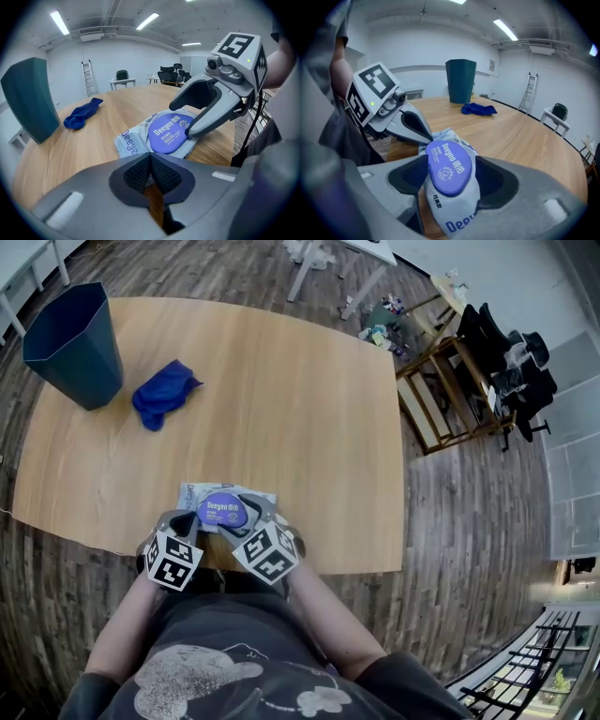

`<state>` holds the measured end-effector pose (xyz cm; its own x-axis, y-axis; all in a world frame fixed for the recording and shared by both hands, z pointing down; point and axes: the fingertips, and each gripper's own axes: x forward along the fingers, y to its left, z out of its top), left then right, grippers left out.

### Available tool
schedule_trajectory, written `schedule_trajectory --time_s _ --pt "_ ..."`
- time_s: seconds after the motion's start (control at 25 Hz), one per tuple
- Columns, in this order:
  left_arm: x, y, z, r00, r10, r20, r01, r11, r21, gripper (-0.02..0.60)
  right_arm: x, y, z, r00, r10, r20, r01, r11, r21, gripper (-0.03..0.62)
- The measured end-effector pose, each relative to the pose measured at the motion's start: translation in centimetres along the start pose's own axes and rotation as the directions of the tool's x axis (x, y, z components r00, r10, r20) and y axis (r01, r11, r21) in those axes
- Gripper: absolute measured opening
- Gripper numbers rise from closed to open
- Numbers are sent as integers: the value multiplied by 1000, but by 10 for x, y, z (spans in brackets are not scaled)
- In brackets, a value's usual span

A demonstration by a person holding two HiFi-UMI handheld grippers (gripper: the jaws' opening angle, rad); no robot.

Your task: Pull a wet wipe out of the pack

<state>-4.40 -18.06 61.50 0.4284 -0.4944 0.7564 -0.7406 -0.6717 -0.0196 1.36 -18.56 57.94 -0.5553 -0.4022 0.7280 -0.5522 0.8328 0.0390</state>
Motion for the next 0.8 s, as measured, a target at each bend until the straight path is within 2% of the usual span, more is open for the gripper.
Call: schedule_trajectory --time_s 0.12,0.28,0.52,0.8 --pt "1 0 0 1000 -17 -7 17 1000 -6 18 12 6 -6 998 42 -54 -45 997 -59 328" --pt "1 0 0 1000 -30 -6 30 999 -19 17 21 7 -6 996 47 -73 -55 993 -105 330" --pt "3 0 -2 999 -38 -8 38 999 -35 17 25 7 -8 998 44 -53 -50 993 -106 333" --pt "4 0 -3 999 -50 -6 50 998 -28 17 27 5 -9 989 110 -95 -116 991 -62 325"
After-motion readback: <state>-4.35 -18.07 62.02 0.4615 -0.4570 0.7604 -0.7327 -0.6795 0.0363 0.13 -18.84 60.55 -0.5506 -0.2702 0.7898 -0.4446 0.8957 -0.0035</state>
